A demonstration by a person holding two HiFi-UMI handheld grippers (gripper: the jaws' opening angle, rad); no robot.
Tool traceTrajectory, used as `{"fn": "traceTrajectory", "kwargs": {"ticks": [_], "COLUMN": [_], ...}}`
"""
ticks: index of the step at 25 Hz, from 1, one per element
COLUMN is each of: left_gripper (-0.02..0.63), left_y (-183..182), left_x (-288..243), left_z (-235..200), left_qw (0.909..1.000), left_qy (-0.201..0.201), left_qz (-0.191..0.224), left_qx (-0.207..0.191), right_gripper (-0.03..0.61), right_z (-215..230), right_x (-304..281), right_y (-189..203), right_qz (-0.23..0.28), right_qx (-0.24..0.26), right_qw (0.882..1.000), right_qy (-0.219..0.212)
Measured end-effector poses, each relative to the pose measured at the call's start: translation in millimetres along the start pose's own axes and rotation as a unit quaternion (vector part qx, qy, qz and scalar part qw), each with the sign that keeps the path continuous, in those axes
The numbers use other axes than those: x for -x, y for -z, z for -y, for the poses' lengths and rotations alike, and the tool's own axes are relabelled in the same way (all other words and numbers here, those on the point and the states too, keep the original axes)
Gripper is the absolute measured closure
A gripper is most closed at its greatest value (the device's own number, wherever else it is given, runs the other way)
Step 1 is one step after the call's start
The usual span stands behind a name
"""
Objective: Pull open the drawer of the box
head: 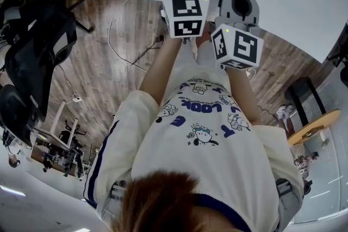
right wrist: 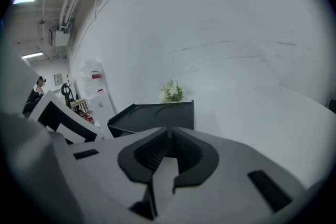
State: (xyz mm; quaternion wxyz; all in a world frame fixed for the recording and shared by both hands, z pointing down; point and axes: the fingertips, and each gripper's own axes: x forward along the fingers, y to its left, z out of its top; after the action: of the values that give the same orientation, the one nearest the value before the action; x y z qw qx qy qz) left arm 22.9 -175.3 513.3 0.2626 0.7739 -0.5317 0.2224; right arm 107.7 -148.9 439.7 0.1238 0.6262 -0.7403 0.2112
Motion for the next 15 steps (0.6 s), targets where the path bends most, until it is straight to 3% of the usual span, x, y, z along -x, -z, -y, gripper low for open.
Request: {"fn": "traceTrajectory", "kwargs": {"ticks": [5,15], "left_gripper": [0.531,0.534], "left_y": [-3.0,0.3], "left_x": [-1.1,1.5], "left_z": [-1.0,-3.5], "left_qw": [0.9999,0.9997], "left_qy": [-0.012,-0.024], "left_qz": [0.004,0.004], "left_qx": [0.000,-0.003], "right_gripper": [0.533,0.533], "right_z": [4.7,3.4], "right_x": [-0.8,1.3], "right_y": [-1.9,-3.2], "right_qz": [-0.002,0.002], "right_qx": [-0.003,0.000], "right_qw": [1.000,1.000], "right_qy": [0.001,-0.002]}}
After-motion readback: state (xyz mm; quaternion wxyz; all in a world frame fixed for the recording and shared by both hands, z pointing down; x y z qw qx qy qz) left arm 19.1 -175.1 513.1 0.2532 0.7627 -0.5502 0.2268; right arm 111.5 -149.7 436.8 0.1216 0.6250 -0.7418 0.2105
